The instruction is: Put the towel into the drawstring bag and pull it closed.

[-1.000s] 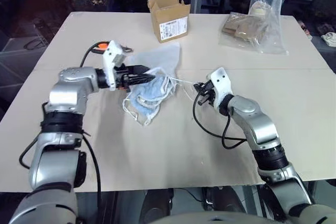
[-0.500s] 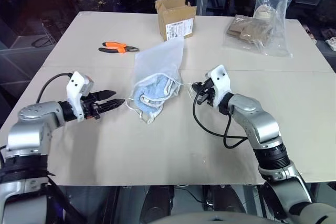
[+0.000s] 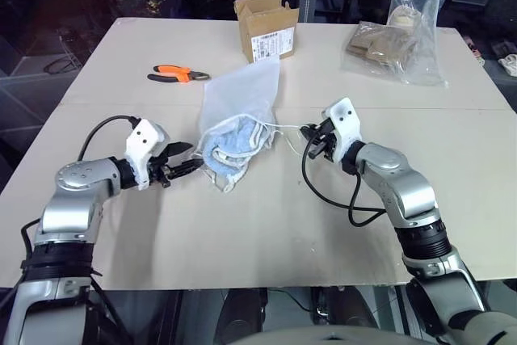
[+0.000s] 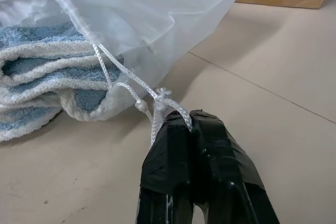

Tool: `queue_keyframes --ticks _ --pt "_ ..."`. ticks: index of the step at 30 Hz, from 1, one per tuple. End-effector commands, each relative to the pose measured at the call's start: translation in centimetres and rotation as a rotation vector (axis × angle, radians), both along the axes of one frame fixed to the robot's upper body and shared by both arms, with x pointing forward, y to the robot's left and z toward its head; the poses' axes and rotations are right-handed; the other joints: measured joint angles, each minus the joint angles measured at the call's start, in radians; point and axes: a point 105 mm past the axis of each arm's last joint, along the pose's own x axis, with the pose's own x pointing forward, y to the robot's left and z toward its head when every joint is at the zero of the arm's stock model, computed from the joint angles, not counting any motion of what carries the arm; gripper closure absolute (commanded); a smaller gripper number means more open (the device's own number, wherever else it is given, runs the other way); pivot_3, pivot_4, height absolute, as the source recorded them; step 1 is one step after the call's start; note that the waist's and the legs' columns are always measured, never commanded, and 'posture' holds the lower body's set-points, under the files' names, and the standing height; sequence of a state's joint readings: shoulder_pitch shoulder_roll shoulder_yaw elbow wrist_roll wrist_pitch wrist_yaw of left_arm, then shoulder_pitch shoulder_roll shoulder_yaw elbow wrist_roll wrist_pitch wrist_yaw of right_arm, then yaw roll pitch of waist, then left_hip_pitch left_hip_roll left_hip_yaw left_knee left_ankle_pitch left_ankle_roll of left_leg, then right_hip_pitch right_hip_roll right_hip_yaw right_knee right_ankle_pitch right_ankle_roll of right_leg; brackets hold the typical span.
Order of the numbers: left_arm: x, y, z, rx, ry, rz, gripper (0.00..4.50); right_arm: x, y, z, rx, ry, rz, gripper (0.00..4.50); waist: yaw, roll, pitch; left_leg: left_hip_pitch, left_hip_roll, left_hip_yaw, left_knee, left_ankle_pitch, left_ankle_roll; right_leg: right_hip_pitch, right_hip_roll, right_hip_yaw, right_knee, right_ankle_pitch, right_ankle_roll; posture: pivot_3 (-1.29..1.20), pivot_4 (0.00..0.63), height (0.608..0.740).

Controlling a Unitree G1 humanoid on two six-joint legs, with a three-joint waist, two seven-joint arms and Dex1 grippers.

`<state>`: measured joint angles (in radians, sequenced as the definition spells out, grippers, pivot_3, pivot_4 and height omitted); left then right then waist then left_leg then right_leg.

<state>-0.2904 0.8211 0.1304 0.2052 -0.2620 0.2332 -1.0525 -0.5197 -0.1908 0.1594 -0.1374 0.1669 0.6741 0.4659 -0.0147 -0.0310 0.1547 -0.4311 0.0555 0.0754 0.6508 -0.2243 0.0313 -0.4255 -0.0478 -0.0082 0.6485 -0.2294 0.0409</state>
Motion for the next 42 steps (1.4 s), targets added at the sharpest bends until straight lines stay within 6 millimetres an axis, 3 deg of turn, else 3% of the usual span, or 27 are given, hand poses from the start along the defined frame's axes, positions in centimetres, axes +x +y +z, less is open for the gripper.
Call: queue_keyframes --ticks 1,3,7,9,11,16,21,23,27,29,30,32,33,34,35,37,39,40,42 --pt "0.1 0.3 -0.1 0.072 -0.028 -0.014 3.62 0.1 -0.2 1.8 0.023 -0.054 -0.002 4.50 0.000 0.000 0.000 0.000 0.000 0.000 0.000 0.000 0.000 0.000 0.000 0.000 0.000 0.000 0.000 0.00 0.150 0.740" --pt "0.5 0.4 -0.3 0.075 -0.037 0.004 4.48 0.1 -0.3 1.8 0.020 -0.055 -0.003 4.50 0.000 0.000 0.000 0.000 0.000 0.000 0.000 0.000 0.000 0.000 0.000 0.000 0.000 0.000 0.000 0.00 0.150 0.740" --pt "1.5 0.1 -0.5 0.082 -0.076 0.023 4.48 0.3 -0.5 2.0 0.024 -0.059 -0.002 4.50 0.002 0.000 0.000 0.000 0.000 0.000 0.000 0.000 0.000 0.000 0.000 0.000 0.001 0.000 0.000 0.00 0.150 0.740" --pt "2.1 -0.1 0.7 0.031 -0.139 0.050 4.48 0.0 -0.3 3.2 0.077 -0.076 0.032 4.50 0.003 0.000 0.000 0.000 0.000 0.000 0.000 0.000 0.000 0.000 0.000 0.000 0.001 0.000 0.000 0.00 0.150 0.740" --pt "2.6 0.0 2.9 -0.052 -0.226 0.085 4.48 -0.9 0.1 5.1 0.165 -0.097 0.107 4.50 0.002 0.000 0.000 -0.001 0.000 0.000 0.001 0.000 0.000 0.000 0.000 0.000 0.001 0.000 0.000 0.00 0.150 0.740" --pt "3.7 1.8 10.9 -0.202 -0.425 0.202 4.48 -2.6 -1.0 12.5 0.372 -0.204 0.244 4.50 0.002 0.000 0.000 -0.001 0.000 -0.002 0.001 0.000 0.000 0.000 0.000 -0.001 0.004 0.000 0.000 0.00 0.150 0.740" --pt "4.0 0.7 17.2 -0.247 -0.475 0.110 4.48 -4.2 -2.8 20.4 0.440 -0.330 0.322 4.50 0.002 0.000 0.000 0.000 0.000 -0.002 0.002 0.000 0.000 0.000 0.000 -0.001 0.004 0.000 0.000 0.00 0.150 0.740" --pt "4.4 0.6 18.9 -0.274 -0.501 0.102 4.48 -4.2 -3.8 22.3 0.430 -0.354 0.307 4.50 0.003 0.000 0.001 0.000 -0.001 -0.002 0.001 0.000 0.000 0.001 0.000 -0.001 0.003 0.000 0.000 0.00 0.150 0.740" --pt "5.2 -0.1 19.7 -0.274 -0.546 0.088 4.48 -2.6 -5.5 21.5 0.398 -0.307 0.210 4.50 0.001 0.000 0.000 0.001 -0.001 -0.002 0.001 0.000 0.000 0.003 0.000 -0.002 0.000 0.000 0.000 0.00 0.150 0.740" --pt "5.1 -0.5 22.4 -0.411 -0.592 0.090 4.48 -2.5 -6.3 22.5 0.420 -0.319 0.169 4.50 0.002 0.000 0.001 0.000 -0.001 -0.001 0.001 0.000 0.000 0.003 0.000 -0.001 0.000 0.000 0.000 0.00 0.150 0.740" --pt "5.4 -1.1 21.7 -0.410 -0.559 0.076 4.48 -2.1 -6.4 21.3 0.399 -0.283 0.147 4.50 0.002 -0.001 0.001 -0.002 -0.001 -0.001 0.002 0.000 0.000 0.001 0.000 -0.001 0.001 0.000 0.001 0.00 0.150 0.740" --pt "5.6 -1.4 19.5 -0.323 -0.524 0.045 4.48 -0.5 -6.9 16.8 0.325 -0.166 0.065 4.50 0.002 -0.001 -0.001 -0.002 -0.001 -0.001 0.002 0.000 0.000 0.000 0.000 -0.001 0.002 0.000 0.001 0.00 0.150 0.740" --pt "5.6 -1.0 20.7 -0.364 -0.550 0.063 4.48 -0.9 -7.3 17.3 0.360 -0.175 0.064 4.50 0.002 -0.001 -0.001 0.000 -0.001 -0.001 0.002 0.000 0.000 0.002 0.000 -0.001 0.001 0.000 0.001 0.00 0.150 0.740" --pt "5.5 0.0 23.4 -0.442 -0.603 0.102 4.48 -1.5 -8.0 19.3 0.387 -0.234 0.052 4.50 0.001 0.000 0.000 0.000 0.000 -0.001 0.000 0.000 0.000 0.002 0.000 -0.001 -0.001 0.000 0.001 0.00 0.150 0.740" --pt "5.4 0.4 24.7 -0.489 -0.617 0.118 4.48 -1.8 -8.6 20.1 0.369 -0.271 0.033 4.50 0.002 0.000 0.004 -0.001 0.000 -0.001 0.001 0.000 0.000 0.001 0.000 -0.001 -0.001 0.000 0.001 0.00 0.150 0.740" --pt "6.4 -0.1 22.0 -0.425 -0.524 0.108 4.48 -0.3 -9.3 17.0 0.261 -0.217 -0.040 4.50 0.001 -0.001 0.005 -0.011 -0.001 -0.001 0.003 0.000 0.000 -0.010 0.000 -0.001 0.005 0.000 0.001 0.00 0.150 0.740" --pt "7.1 -0.9 18.8 -0.369 -0.451 0.088 4.48 0.9 -9.6 13.9 0.238 -0.134 -0.072 4.50 0.001 0.000 0.003 -0.009 -0.001 0.000 0.003 0.002 -0.003 -0.008 0.000 0.000 0.004 0.001 0.003 0.00 0.150 0.740" --pt "7.1 -1.3 18.6 -0.379 -0.456 0.078 4.48 0.8 -9.5 14.1 0.247 -0.139 -0.066 4.50 0.000 0.001 0.001 -0.001 -0.001 0.002 0.000 0.001 -0.002 -0.001 0.000 0.002 -0.001 0.001 0.003 0.00 0.150 0.740" --pt "6.9 -1.5 20.7 -0.423 -0.514 0.070 4.48 -0.3 -9.1 18.0 0.350 -0.234 -0.017 4.50 0.001 0.002 0.004 0.001 -0.001 0.002 -0.001 0.000 0.000 0.002 0.000 0.001 -0.003 0.001 0.003 0.00 0.150 0.740"
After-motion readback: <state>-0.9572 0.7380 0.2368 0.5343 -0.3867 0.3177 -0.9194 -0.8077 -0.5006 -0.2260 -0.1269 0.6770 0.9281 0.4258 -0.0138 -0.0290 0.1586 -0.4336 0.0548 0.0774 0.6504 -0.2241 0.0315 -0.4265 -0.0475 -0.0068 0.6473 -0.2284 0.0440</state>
